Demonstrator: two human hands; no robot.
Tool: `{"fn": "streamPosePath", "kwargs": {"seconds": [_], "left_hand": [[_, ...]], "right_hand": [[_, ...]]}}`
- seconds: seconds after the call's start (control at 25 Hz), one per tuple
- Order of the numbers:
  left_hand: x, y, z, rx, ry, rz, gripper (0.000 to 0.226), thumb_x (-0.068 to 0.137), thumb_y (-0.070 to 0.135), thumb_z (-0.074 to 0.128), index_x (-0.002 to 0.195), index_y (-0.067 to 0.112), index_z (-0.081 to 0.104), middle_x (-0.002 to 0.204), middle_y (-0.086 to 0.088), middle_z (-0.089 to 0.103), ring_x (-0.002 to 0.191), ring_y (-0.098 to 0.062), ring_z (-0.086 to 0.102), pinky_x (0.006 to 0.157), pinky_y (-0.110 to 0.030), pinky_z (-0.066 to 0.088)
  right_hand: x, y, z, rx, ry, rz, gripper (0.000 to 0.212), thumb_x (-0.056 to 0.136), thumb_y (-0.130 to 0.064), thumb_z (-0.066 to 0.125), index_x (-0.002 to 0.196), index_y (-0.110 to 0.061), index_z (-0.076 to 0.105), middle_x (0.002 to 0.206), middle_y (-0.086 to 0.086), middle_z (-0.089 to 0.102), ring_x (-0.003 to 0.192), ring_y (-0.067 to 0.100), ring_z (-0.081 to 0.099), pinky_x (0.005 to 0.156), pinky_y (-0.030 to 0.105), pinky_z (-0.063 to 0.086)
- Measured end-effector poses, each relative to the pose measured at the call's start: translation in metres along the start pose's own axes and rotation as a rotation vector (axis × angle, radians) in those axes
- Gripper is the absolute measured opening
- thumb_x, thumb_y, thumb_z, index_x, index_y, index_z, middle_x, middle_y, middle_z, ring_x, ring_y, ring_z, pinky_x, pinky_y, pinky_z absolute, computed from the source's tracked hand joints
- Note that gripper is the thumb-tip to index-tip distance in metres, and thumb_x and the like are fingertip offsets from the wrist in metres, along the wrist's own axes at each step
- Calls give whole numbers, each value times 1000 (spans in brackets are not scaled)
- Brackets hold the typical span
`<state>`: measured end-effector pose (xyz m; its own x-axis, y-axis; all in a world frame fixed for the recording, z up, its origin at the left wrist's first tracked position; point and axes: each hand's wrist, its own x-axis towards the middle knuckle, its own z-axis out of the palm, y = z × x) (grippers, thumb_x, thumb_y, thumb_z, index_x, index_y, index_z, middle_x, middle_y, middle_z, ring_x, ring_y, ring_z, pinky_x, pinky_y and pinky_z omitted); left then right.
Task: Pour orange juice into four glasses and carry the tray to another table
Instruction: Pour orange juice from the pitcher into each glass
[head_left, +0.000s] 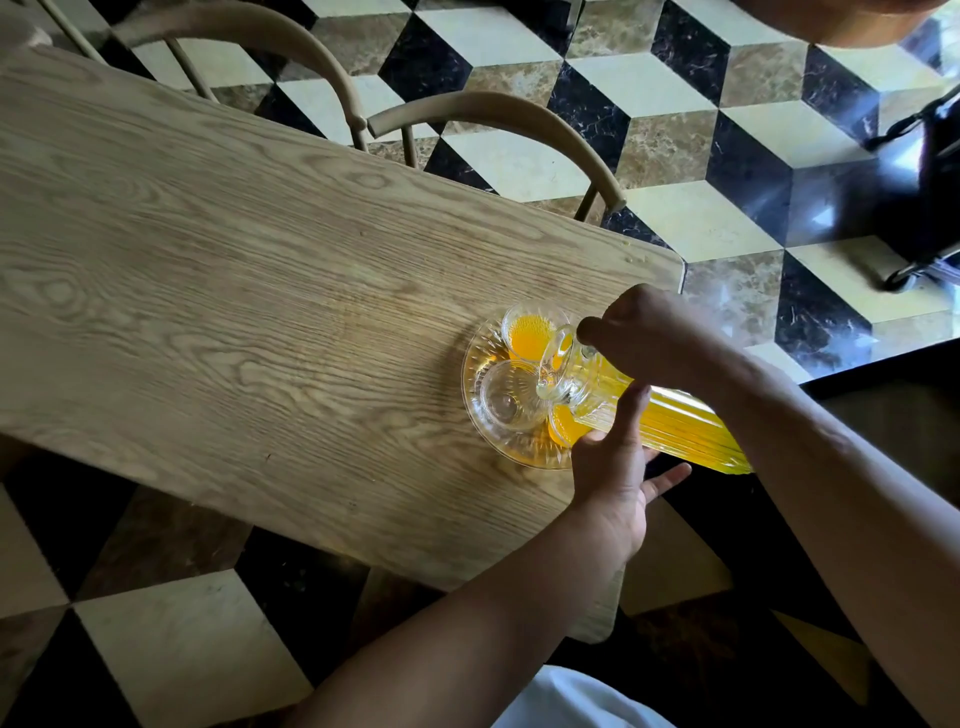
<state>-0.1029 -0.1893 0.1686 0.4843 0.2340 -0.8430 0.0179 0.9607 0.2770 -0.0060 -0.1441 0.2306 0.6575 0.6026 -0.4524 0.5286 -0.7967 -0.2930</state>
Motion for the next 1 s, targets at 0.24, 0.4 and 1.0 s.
{"fn": "streamPosePath", "kwargs": {"seconds": [0.24, 0.4, 1.0], "left_hand": [[0, -4, -10, -1, 36, -21, 127, 0, 77, 87, 105, 13, 56, 115, -11, 51, 112, -29, 63, 70, -47, 67], [4, -6, -14, -7, 38, -28, 126, 0, 79, 85, 103, 12, 57, 114, -12, 51, 119, -33, 63, 74, -51, 67], [11, -4, -19, -54, 36, -86, 126, 4, 77, 86, 108, 12, 57, 116, -10, 49, 115, -33, 65, 77, -56, 66]], "right_hand": [[0, -2, 12, -21, -23, -11, 47, 92, -41, 59, 60, -7, 55, 59, 12, 56, 60, 29, 53, 56, 30, 39], [2, -5, 19, -51, -31, -5, 45, 92, -43, 58, 70, -4, 64, 61, 12, 60, 63, 31, 60, 57, 29, 43], [16, -12, 30, -152, -54, 2, 44, 90, -41, 54, 80, -3, 72, 72, 16, 69, 61, 29, 59, 57, 28, 42]]}}
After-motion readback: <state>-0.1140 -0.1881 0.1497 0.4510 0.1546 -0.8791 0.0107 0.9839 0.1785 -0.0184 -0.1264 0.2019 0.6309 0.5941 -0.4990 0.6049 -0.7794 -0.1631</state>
